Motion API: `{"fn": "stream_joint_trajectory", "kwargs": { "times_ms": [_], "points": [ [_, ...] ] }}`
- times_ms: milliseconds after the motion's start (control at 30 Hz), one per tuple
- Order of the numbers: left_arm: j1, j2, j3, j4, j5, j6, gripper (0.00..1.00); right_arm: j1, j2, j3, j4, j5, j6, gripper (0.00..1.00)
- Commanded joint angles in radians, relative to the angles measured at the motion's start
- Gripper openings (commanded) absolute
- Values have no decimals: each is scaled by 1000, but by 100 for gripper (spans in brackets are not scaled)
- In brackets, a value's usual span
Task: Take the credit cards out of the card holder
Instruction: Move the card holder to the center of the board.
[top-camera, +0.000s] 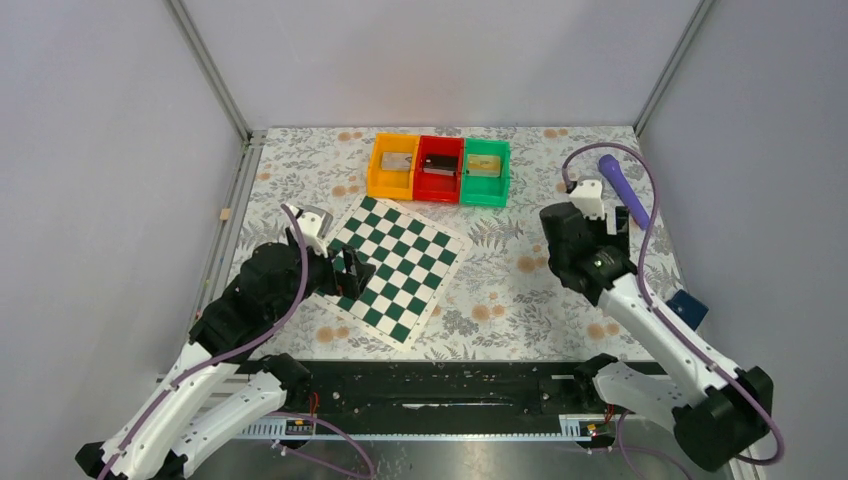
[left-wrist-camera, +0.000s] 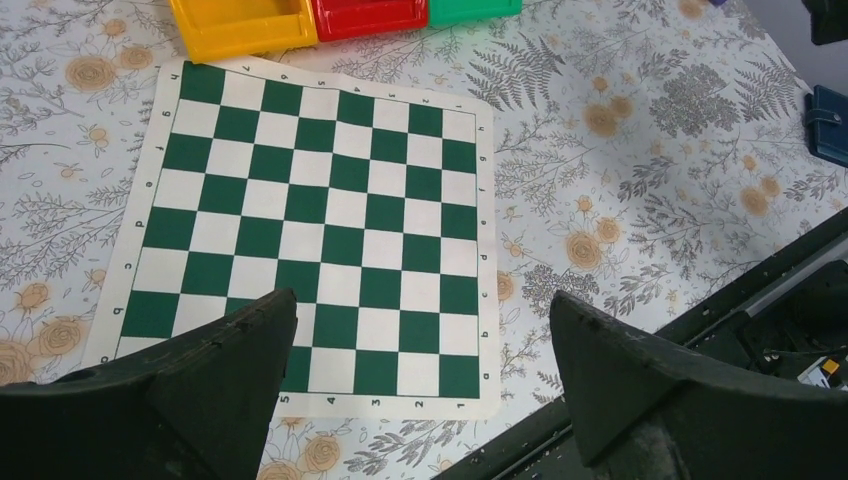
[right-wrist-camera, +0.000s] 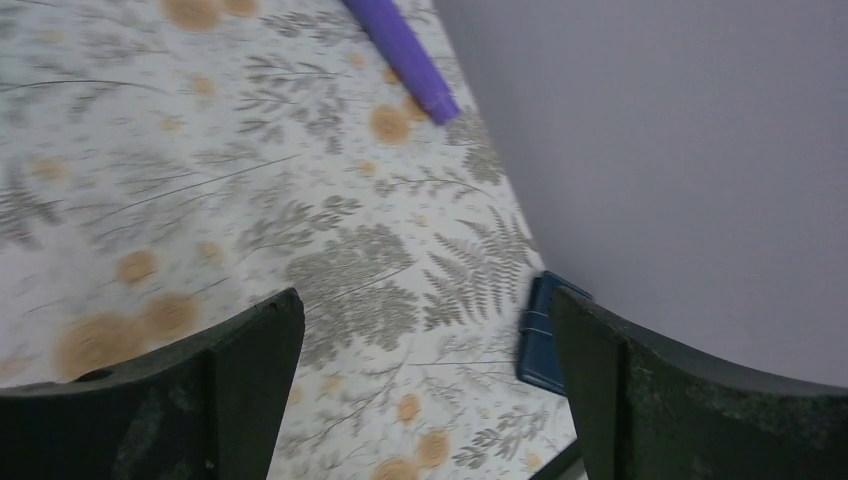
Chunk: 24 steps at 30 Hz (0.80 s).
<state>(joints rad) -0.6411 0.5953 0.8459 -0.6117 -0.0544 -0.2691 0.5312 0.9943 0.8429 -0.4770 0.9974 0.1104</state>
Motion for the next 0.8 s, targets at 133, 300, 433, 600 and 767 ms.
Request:
{"fn": "stream_joint_trajectory", "kwargs": {
  "times_ms": [133,300,433,600,767],
  "points": [
    [3,23,-2,39,115,-26,96,-287,249,69,118,65,-162,97],
    [3,32,7,35,181,-30,96,-327,484,129,145,122,-257,92],
    [1,2,4,47,234,-39,96,-369,651,188,77,85,-160,89],
    [-70,-53,-5,35,159,-26,96,-413,809,237,-53,89,-132,88],
    [-125,-93,-8,26,82,-18,96,-489,780,96,-5,0,-215,87]
  ]
}}
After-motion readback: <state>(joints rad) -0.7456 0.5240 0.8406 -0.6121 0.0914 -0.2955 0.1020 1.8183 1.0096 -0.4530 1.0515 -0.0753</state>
